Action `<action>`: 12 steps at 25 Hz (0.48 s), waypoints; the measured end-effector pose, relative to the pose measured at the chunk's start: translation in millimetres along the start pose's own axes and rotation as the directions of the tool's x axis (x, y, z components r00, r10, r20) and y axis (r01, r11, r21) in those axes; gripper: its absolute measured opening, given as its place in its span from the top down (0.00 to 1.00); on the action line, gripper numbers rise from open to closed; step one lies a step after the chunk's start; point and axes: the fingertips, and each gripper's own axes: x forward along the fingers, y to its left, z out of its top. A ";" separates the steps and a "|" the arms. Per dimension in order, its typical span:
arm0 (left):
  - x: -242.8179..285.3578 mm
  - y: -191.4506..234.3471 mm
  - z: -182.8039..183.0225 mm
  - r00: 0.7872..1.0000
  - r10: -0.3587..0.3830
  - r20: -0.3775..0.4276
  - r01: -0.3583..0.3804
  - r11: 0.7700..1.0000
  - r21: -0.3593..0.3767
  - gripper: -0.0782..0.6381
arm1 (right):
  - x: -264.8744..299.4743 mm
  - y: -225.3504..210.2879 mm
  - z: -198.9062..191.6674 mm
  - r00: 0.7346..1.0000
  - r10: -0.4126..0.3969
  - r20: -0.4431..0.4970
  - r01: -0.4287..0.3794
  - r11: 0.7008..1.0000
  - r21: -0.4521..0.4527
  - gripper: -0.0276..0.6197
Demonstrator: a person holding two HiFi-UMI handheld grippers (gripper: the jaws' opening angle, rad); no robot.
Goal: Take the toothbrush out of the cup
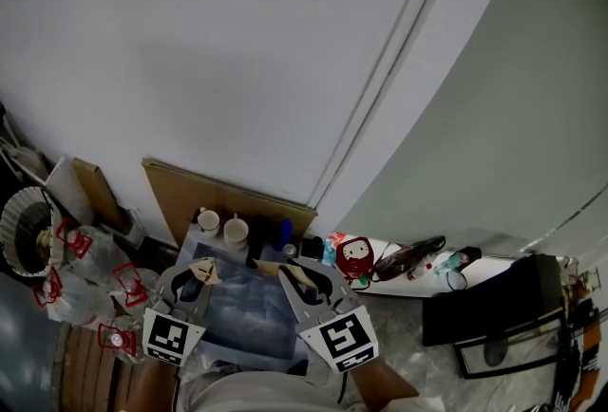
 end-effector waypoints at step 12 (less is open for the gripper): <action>-1.6 0.6 1.7 1.000 -0.001 0.003 0.001 1.000 0.004 0.85 | 1.7 2.0 -0.7 1.000 0.004 -0.002 -0.004 1.000 0.003 0.88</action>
